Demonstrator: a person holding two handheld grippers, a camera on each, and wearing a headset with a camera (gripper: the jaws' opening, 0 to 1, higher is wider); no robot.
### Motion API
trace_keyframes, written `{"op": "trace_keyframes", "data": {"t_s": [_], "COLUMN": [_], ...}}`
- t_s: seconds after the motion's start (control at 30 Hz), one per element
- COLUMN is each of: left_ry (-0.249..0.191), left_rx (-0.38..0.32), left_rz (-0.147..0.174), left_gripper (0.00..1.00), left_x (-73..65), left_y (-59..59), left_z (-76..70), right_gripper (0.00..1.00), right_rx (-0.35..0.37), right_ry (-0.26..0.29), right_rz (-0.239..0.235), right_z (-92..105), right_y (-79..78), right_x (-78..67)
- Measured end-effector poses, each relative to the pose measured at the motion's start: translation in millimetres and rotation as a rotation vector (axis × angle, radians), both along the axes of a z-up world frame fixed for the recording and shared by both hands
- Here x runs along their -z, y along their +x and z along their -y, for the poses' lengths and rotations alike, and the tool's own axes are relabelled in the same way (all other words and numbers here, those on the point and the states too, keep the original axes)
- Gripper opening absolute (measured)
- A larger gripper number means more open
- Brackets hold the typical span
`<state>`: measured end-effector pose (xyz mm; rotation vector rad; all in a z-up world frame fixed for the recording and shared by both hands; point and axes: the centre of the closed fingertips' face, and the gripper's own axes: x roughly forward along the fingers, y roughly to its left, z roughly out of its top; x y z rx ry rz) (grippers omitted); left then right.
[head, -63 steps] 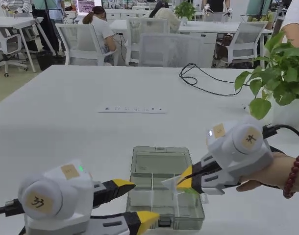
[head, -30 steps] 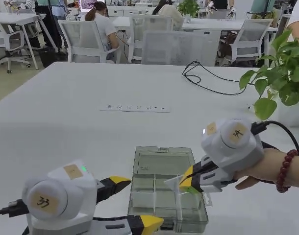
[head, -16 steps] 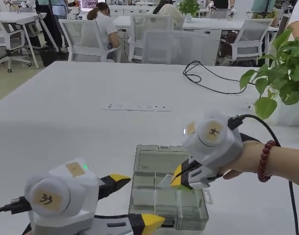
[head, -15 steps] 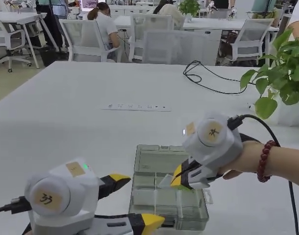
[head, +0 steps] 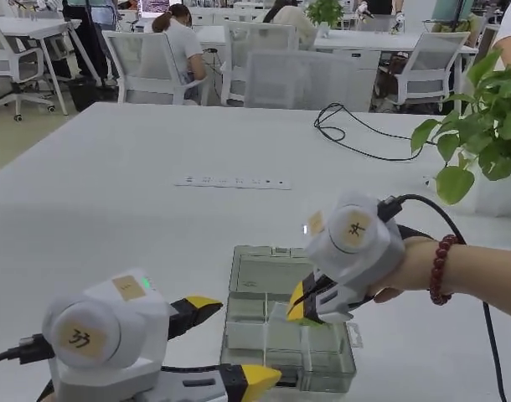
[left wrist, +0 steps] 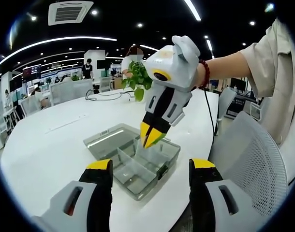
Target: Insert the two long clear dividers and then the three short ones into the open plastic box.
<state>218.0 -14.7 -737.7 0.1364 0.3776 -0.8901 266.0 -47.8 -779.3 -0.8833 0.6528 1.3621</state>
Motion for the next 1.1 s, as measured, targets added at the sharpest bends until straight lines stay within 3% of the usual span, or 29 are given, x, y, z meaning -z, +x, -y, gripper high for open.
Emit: {"op": "trace_keyframes", "data": {"t_s": [0.4,1.1], "left_ry": [-0.001,0.008], "left_rx": [0.005,-0.001], "left_rz": [0.000,0.005], "left_gripper": [0.65,0.71], "left_x": [0.2,0.1], "left_y": [-0.3,3.5], "left_z": [0.4,2.2], "right_gripper": [0.02,0.02], "right_rx": [0.009,0.008], "right_ry": [-0.021,-0.158], "right_rz": [-0.037,-0.108], "right_z": [-1.6,-3.2], "right_y": [3.2,5.6], "right_x": [5.3,44.5]}}
